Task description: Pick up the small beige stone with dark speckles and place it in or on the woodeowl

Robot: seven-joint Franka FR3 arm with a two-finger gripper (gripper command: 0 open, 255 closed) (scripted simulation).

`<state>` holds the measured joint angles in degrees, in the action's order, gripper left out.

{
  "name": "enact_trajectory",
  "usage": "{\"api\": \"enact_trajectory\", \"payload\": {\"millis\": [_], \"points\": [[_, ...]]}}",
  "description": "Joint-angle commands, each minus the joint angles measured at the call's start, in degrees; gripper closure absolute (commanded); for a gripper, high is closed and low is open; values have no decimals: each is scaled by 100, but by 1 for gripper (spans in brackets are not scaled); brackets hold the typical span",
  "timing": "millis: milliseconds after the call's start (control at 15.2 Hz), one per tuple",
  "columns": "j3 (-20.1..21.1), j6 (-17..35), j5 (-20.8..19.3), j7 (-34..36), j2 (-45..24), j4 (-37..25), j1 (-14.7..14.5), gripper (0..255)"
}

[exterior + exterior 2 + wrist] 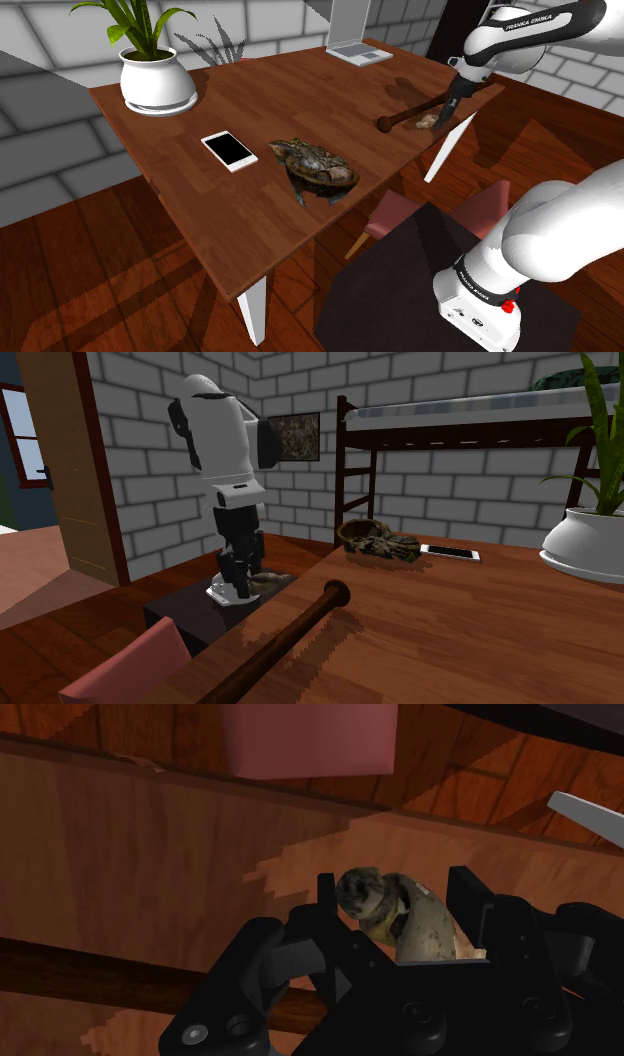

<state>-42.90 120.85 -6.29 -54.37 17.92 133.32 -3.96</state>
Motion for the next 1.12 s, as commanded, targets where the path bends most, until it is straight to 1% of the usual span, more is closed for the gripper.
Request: {"api": "enact_trajectory", "payload": {"millis": [0,1056], "points": [[48,-162,-26,44,62,-107,10,255],[349,-1423,-100,254,381,-1090,35,255]]}}
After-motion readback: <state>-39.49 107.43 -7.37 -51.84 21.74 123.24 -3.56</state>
